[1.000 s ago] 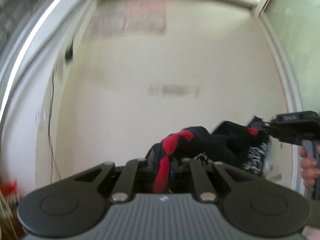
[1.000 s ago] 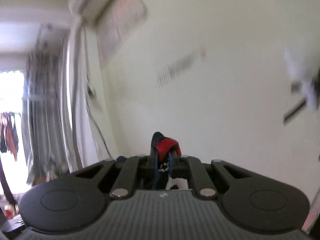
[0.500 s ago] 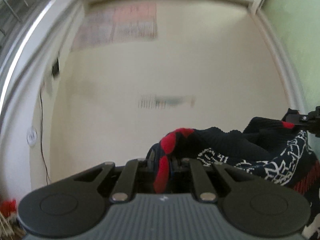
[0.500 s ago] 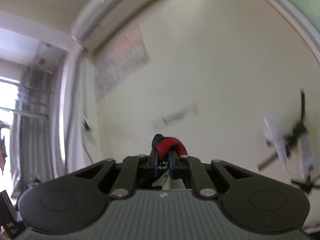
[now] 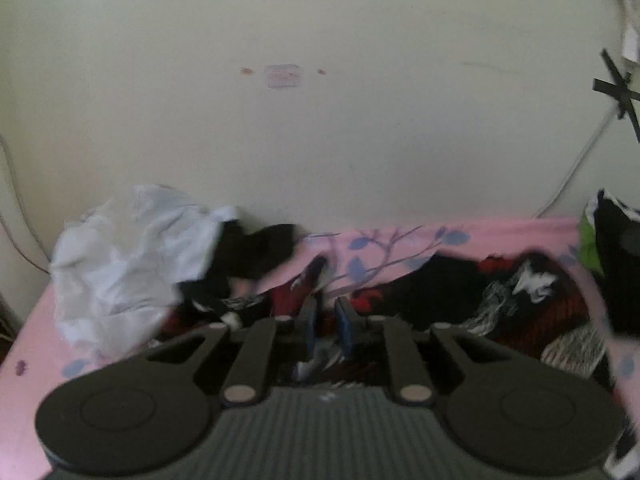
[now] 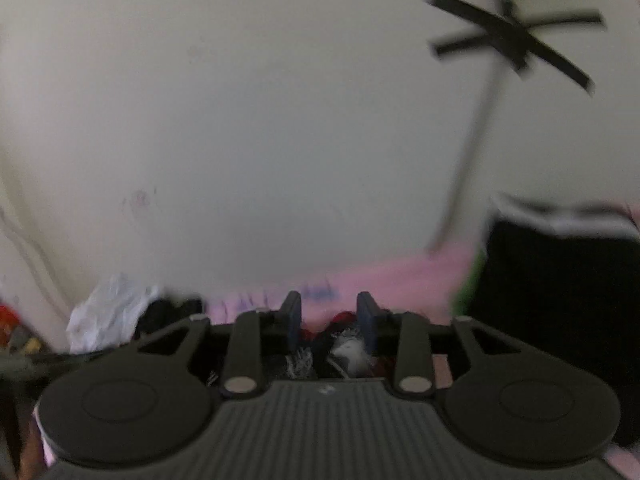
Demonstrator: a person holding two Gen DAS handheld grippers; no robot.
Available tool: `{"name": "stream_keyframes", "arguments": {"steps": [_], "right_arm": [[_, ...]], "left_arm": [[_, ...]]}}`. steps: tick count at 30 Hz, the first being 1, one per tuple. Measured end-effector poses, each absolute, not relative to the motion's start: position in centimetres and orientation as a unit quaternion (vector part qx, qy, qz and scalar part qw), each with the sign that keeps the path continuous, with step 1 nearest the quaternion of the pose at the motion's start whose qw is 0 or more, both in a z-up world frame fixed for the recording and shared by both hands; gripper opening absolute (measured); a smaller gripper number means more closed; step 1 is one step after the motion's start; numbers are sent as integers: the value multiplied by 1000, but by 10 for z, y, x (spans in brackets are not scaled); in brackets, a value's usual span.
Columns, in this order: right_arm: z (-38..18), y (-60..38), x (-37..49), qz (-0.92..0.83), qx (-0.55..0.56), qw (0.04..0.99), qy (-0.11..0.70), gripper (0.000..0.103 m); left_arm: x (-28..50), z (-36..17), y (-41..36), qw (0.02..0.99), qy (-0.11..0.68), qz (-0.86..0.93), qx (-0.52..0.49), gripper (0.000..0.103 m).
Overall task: Fold small clothes
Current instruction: 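Lift the sweater with both grippers and shake it out over the bed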
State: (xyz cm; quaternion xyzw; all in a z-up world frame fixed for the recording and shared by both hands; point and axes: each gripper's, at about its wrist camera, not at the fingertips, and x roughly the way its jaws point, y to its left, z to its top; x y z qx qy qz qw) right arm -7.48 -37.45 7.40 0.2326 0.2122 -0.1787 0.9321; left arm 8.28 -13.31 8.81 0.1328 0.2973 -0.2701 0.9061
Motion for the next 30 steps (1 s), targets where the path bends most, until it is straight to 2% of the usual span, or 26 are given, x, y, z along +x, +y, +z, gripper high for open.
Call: {"name": "stream_keyframes", "arguments": {"steps": [1,6,10,12,13,14,17,19,20,22,25,27,30], "right_arm": [[65,-372,-96,-167,232,932,221,48],[28,-321,-171,-134,184,931,287,47],[6,-277,-188,-136,144,929,314,42],[-2,-259,-200,-146,111,938,294,24],[-1,-252,-202,-146,101,940,291,6],[2,-248,-203,-153,93,941,287,0],[19,-256,-204,-220,46,940,257,0],[32,-279,-212,-349,-63,909,217,0],[43,-306,-220,-414,-74,885,201,0],[65,-345,-241,-463,-12,866,189,0],[84,-348,-264,-367,82,908,183,0],[74,-329,-261,-278,125,928,216,0],[41,-287,-251,-204,127,933,266,0]], "left_arm": [[74,86,-116,910,287,-270,131,17],[34,82,-36,883,314,-339,85,28],[-1,62,-3,845,365,-388,52,44],[-14,51,7,828,387,-404,30,46],[-20,46,8,822,394,-410,23,47],[-26,42,10,819,399,-411,20,48],[-38,39,13,832,391,-393,27,49],[-42,43,23,834,388,-392,16,52],[-43,45,26,836,386,-391,13,53],[-45,47,30,837,390,-383,16,54],[-44,42,28,832,399,-385,8,62],[-44,39,19,825,407,-392,2,66],[-48,33,2,817,414,-400,11,67]]}}
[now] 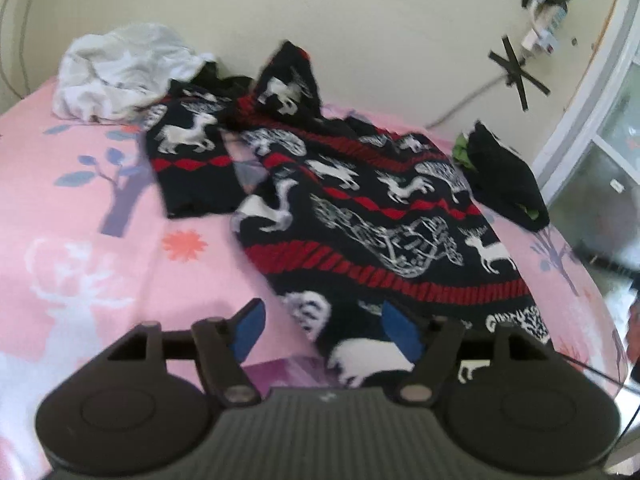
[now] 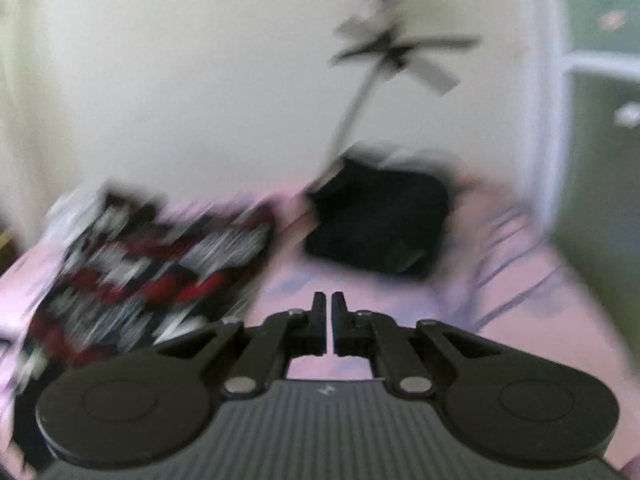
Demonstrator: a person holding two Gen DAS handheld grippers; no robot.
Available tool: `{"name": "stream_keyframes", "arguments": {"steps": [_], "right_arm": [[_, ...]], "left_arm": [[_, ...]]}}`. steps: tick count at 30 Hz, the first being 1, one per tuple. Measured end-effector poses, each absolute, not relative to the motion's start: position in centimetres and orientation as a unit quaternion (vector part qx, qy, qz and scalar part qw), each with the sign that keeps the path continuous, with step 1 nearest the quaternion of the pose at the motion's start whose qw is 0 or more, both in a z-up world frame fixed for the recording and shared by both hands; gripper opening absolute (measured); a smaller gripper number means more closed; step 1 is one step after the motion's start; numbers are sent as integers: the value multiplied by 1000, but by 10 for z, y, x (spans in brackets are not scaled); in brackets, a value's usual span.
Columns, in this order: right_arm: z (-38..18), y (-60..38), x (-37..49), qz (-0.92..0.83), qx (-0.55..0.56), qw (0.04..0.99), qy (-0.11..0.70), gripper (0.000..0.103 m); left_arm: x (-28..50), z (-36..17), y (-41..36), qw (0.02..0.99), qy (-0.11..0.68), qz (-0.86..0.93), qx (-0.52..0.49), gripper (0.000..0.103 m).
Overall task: Fold small clothes
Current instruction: 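Lift the sweater with both grippers and shake it out over the bed, then lay the sweater flat on the bed and open both grippers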
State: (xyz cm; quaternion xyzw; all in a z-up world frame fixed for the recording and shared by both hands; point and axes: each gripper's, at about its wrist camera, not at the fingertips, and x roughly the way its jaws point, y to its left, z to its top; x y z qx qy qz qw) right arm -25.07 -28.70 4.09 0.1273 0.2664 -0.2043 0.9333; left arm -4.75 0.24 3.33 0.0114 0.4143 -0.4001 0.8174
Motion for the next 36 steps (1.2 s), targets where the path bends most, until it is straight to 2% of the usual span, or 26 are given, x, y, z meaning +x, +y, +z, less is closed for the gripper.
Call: {"name": "stream_keyframes", "arguments": {"steps": [4,5,6,7,9,11,13,14,18,19,20,22,23,24,27,30,31,32,33,34,35,36], "right_arm": [[11,-252,-246,-160,133,934,290,0],[7,-249,-247,-158,139,934,289,17],[6,-247,-250,-150,152,936,280,46],[7,-246,-255,-153,163,938,264,81],[7,-245,-257,-162,168,942,243,81],[8,-244,-257,-165,169,940,247,69],[9,-244,-256,-157,166,938,259,69],[7,-242,-253,-156,158,937,269,64],[1,-235,-244,-147,130,939,284,57],[1,-228,-241,-135,114,942,287,34],[1,-222,-238,-120,114,943,288,4],[2,-220,-235,-124,110,944,286,2],[4,-222,-236,-132,106,944,283,1],[8,-229,-240,-150,101,944,275,0],[37,-260,-259,-270,37,935,229,0],[55,-299,-268,-436,-62,876,198,2],[58,-313,-270,-456,-48,863,210,5],[61,-320,-274,-451,-21,865,217,22],[64,-319,-280,-429,16,879,208,38],[66,-311,-287,-391,46,899,193,57],[66,-301,-289,-342,62,919,189,64],[65,-285,-287,-275,74,938,196,64]], "left_arm": [[-54,24,-14,804,432,-407,28,68],[-56,22,-17,803,434,-408,31,68],[-58,21,-19,802,435,-409,34,68],[-59,20,-21,800,437,-409,35,68],[-61,18,-23,800,437,-408,35,70],[-61,19,-22,800,438,-409,33,70],[-60,19,-21,800,440,-407,29,68],[-59,19,-20,801,440,-406,28,67],[-60,19,-20,799,441,-407,26,65],[-61,19,-23,799,440,-408,30,62],[-63,19,-25,802,436,-407,35,58],[-67,22,-29,811,423,-401,50,26],[-68,24,-29,815,419,-398,54,18],[-68,26,-27,816,417,-397,50,14],[-65,35,-16,814,418,-402,28,14],[-63,38,-7,812,418,-408,17,21],[-62,39,-4,814,415,-406,14,31],[-62,40,0,820,410,-399,12,38],[-60,41,6,828,402,-390,8,50],[-58,42,10,832,399,-385,3,54],[-55,41,13,832,401,-382,-3,53],[-51,40,16,831,408,-378,-10,54]]}}
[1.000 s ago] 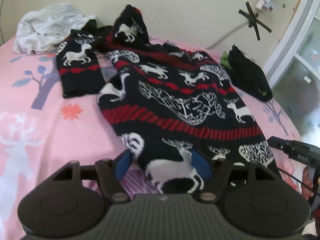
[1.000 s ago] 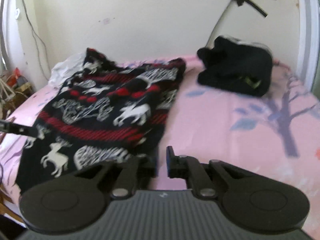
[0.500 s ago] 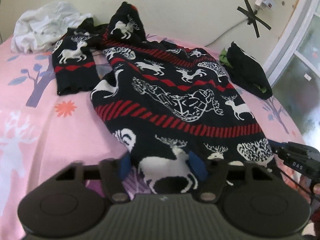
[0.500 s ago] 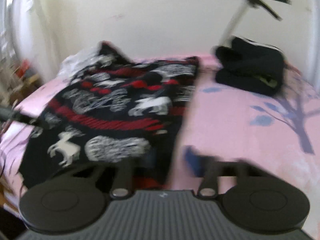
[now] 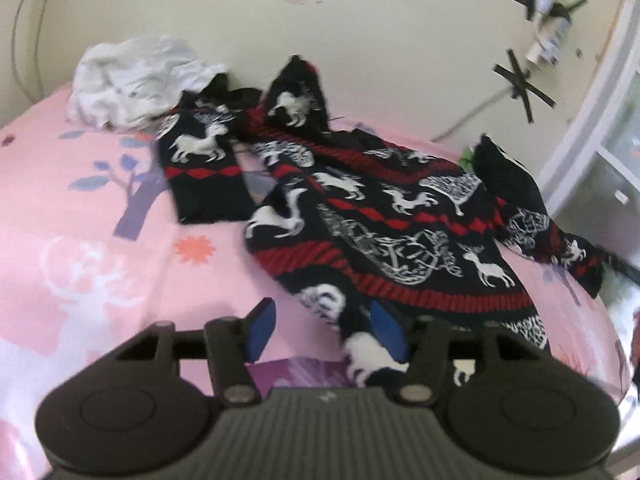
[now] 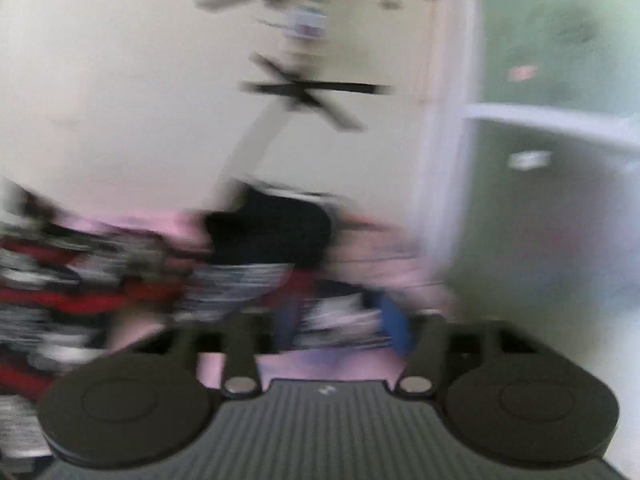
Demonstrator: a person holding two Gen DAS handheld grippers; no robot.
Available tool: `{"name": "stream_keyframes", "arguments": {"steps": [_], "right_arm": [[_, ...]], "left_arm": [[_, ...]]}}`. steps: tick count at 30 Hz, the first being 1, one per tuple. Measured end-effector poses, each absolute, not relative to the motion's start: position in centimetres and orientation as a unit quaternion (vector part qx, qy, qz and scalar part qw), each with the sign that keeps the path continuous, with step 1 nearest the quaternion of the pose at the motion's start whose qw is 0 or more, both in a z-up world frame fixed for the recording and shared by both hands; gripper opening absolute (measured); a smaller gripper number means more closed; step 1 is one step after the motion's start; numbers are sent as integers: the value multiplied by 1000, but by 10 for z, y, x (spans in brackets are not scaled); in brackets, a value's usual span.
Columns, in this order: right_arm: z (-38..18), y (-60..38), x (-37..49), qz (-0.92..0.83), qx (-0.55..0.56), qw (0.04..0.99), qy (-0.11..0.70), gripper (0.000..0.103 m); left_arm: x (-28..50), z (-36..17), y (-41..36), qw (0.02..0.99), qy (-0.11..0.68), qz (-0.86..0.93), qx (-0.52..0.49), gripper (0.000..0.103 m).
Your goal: Fold small clothes
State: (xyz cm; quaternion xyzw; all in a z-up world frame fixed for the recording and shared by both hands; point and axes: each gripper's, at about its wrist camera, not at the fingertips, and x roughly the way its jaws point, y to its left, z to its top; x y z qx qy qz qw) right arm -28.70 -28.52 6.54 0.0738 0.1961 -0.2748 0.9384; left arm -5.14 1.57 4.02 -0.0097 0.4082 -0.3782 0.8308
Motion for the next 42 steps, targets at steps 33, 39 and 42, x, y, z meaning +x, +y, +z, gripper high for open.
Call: {"name": "stream_keyframes", "arguments": {"steps": [33,39,42], "right_arm": [[27,-247,-182,-17,262,930,256,5],[30,-241,-175,-4,248,934,259,5],[38,-237,-176,34,252,931,263,5]], "left_arm": [[0,38,-56,778,438,-441,-90,94],[-2,41,-121,765,428,-480,-35,28],[-5,37,-126,756,449,-476,-7,6]]}}
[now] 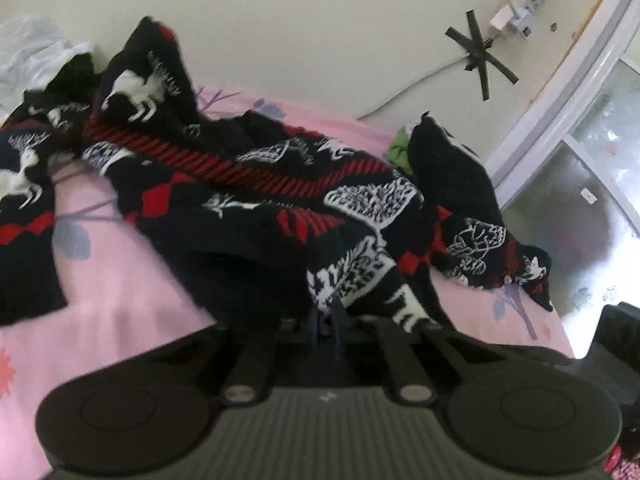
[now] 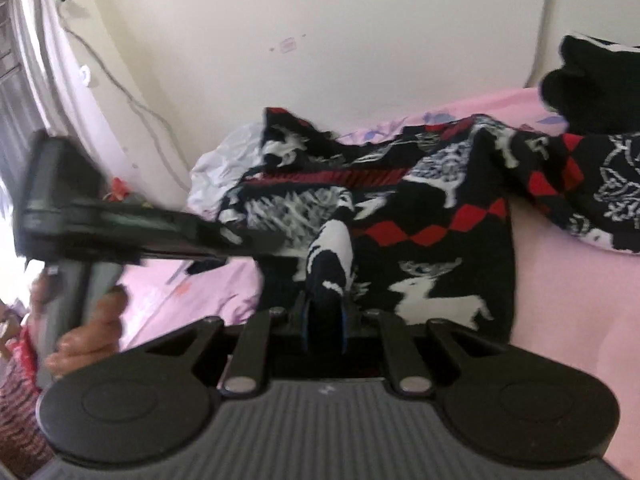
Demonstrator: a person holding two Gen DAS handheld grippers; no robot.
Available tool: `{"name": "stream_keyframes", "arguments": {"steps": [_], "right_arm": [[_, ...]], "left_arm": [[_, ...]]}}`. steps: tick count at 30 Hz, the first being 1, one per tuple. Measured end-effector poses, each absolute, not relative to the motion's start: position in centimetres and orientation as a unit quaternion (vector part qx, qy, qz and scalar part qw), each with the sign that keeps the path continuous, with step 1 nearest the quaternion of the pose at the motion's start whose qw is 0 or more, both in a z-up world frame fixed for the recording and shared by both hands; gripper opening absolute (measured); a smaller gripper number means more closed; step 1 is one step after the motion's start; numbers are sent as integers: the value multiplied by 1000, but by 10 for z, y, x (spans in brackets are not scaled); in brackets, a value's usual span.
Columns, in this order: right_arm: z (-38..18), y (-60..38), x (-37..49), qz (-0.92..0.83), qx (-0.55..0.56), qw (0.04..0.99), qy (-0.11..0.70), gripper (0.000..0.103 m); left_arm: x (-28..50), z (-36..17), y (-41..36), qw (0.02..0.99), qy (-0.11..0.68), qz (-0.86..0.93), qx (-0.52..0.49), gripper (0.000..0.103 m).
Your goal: Fold small clothes
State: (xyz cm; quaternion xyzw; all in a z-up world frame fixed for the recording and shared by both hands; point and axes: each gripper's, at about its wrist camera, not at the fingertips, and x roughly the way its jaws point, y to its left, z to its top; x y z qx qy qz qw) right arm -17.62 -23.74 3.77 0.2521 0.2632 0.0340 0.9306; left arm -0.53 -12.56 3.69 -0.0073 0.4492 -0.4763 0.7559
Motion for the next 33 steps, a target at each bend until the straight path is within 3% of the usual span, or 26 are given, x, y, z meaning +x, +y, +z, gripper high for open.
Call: {"name": "stream_keyframes", "arguments": {"steps": [6,8,13,15,16,17,18,25,28,30,31,32,33], "right_arm": [[68,-171,-170,228,220,904,287,5],[62,-139,-159,262,181,896,310,9],[19,-92,-124,322,141,855,380,12],[24,-106,-123,335,160,851,371,37],[29,-117,-124,333,170,853,364,58],[35,-129,-128,328,177,861,347,67],[42,-142,-132,312,176,874,329,67],[51,-213,-138,169,204,917,298,65],[42,-234,-139,120,210,926,289,65],[38,-247,-139,100,224,928,282,65],[38,-252,-138,95,233,927,280,65],[36,-257,-135,92,241,926,277,65],[35,-261,-130,88,244,925,277,65]], "left_arm": [[-57,94,15,792,387,-472,-30,6],[-79,105,68,818,375,-434,-38,6],[-94,73,121,835,429,-341,-58,9],[-80,65,123,843,437,-308,-57,14],[-69,66,123,849,430,-301,-57,22],[-57,67,122,855,423,-293,-57,25],[-41,69,119,862,418,-283,-57,29],[97,46,53,863,424,-270,-46,30],[135,23,16,847,451,-279,-36,44],[148,14,-5,863,433,-260,-11,46],[151,12,-11,864,433,-257,-3,41],[154,10,-17,867,429,-255,2,16],[156,10,-23,864,432,-258,6,10]]}}
